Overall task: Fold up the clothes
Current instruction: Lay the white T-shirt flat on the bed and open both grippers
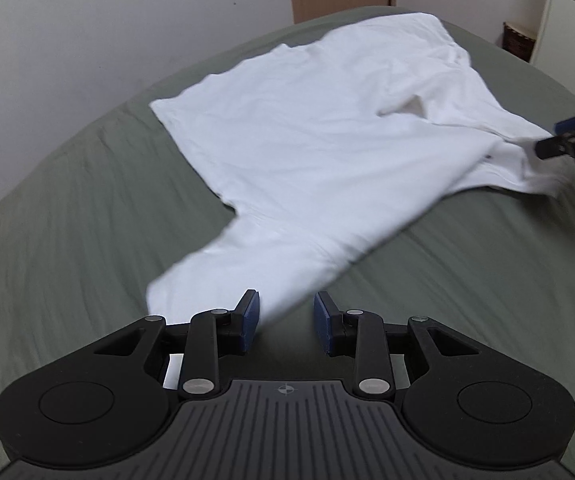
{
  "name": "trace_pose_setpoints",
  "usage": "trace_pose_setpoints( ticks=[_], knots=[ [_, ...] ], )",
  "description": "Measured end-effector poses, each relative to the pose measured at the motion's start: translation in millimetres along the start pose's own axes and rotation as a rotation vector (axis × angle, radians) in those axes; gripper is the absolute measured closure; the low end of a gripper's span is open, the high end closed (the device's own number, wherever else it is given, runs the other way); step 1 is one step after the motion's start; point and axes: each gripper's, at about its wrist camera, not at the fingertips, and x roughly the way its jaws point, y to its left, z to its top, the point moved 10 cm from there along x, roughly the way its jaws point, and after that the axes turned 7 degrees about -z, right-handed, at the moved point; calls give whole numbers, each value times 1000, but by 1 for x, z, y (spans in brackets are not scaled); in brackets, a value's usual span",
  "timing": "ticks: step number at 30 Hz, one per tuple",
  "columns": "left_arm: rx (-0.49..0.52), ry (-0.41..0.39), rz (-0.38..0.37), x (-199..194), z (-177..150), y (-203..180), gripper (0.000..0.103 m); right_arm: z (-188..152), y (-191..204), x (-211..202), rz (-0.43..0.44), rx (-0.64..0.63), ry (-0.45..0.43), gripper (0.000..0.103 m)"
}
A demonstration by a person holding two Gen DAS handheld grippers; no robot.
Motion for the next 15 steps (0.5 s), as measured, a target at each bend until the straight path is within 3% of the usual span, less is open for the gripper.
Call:
trace_pose_setpoints(
  ticks=[8,15],
  knots=[
    [-32,27,20,16,-10,4,71,7,16,7,-41,-82,-29,46],
    [-41,17,29,22,6,10,71,48,40,16,-12,-137,-81,46]
  ],
)
